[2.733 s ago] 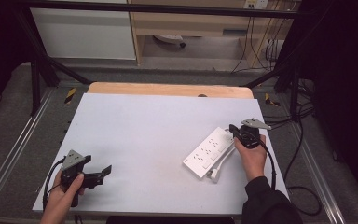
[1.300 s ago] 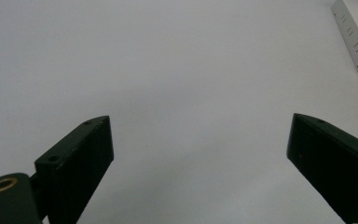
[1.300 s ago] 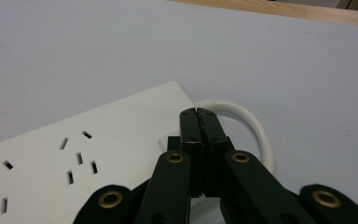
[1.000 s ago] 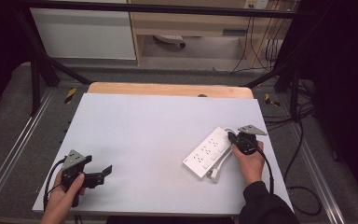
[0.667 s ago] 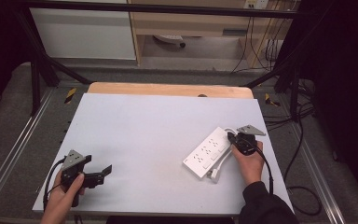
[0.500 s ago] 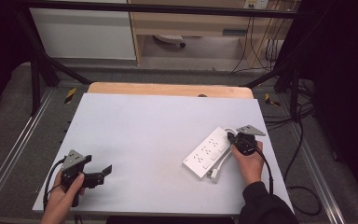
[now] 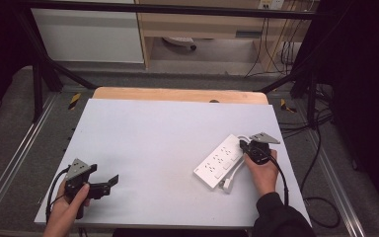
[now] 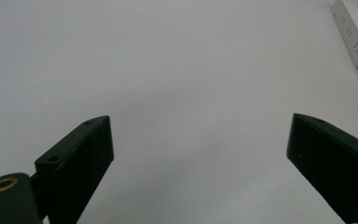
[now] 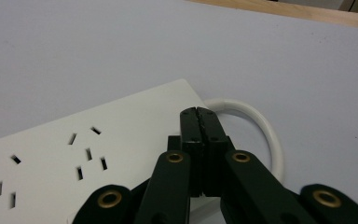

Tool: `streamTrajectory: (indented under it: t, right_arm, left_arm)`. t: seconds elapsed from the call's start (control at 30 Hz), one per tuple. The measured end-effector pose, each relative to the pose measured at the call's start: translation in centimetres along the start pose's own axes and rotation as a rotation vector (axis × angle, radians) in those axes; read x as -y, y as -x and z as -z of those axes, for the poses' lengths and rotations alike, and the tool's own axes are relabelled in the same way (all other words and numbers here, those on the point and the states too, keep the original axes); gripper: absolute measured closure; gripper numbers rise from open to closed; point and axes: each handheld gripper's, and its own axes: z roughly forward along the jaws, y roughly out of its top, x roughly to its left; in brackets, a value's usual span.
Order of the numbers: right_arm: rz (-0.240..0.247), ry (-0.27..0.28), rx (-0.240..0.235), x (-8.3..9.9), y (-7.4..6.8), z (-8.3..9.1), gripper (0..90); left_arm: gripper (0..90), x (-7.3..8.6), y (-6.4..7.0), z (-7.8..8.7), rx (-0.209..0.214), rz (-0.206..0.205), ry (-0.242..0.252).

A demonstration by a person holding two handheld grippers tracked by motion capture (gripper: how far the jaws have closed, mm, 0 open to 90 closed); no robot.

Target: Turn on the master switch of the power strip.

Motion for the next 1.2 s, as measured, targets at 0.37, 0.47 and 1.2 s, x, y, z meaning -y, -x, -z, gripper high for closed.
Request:
streamTrajectory:
  t: [0.37,0.47,1.2]
  right_arm:
    - [0.012,-0.008,0.010,-0.05,-0.04,-0.05,90.0]
    - [0.013,-0.010,0.012,-0.05,-0.07,-0.08,90.0]
    - [0.013,-0.029,0.012,-0.17,-0.12,-0.15,90.0]
  left_arm:
    - [7.1,0.03,0.08,-0.06,0.000,-0.003,-0.002]
    - [7.1,0.03,0.08,-0.08,-0.001,-0.002,-0.003]
    - [7.1,0.03,0.12,-0.09,-0.002,-0.007,-0.005]
